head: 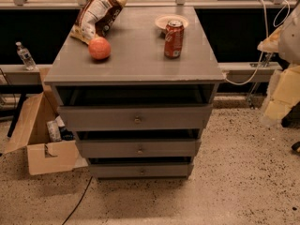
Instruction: Open bottom drawer
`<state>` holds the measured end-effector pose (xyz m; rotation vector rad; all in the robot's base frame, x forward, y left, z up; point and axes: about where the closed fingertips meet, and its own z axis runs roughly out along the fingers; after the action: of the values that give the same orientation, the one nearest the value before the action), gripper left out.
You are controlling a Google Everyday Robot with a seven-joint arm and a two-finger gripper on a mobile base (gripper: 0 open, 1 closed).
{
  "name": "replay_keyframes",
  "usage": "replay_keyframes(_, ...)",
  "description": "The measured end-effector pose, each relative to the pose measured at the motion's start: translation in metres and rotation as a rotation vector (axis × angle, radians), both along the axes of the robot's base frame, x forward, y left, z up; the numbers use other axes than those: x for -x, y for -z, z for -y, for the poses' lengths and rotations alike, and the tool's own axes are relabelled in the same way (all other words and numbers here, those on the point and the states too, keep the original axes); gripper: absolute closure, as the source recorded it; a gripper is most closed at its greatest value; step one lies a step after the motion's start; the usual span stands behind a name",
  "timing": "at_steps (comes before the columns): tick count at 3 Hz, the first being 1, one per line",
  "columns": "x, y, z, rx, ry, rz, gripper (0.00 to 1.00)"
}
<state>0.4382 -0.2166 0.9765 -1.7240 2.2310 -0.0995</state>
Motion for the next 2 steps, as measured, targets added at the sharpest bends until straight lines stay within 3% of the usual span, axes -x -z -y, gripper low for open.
replay_keyframes(1, 0.000, 0.000, -0.001, -0.002, -0.002, 0.007, 0.00)
replay_keyframes(2, -0.004, 0.021, -0.011, -0.051, -0.030, 0.006, 0.00)
